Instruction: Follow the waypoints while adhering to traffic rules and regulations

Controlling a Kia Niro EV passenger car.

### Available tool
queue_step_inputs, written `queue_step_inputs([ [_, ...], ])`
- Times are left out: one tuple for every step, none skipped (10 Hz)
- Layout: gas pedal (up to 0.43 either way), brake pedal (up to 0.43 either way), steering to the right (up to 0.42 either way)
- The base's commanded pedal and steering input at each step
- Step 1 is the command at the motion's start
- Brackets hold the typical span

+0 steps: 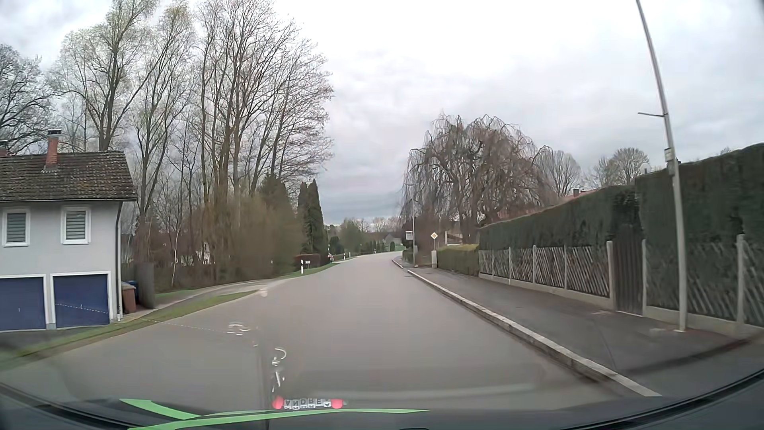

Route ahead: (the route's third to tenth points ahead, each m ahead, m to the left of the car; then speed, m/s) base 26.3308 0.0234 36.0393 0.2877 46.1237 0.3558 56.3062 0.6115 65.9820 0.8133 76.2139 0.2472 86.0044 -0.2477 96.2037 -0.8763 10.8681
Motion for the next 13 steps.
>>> queue_step_inputs([
  [0.059,0.000,0.000],
  [0.067,0.000,0.000],
  [0.067,0.000,0.000],
  [0.067,0.000,0.000],
  [0.067,0.000,0.000],
  [0.067,0.000,0.000],
  [0.079,0.000,0.000],
  [0.079,0.000,0.000],
  [0.079,0.000,0.000],
  [0.079,0.000,0.000],
  [0.079,0.000,0.000],
  [0.079,0.000,-0.001],
  [0.079,0.000,-0.002],
])
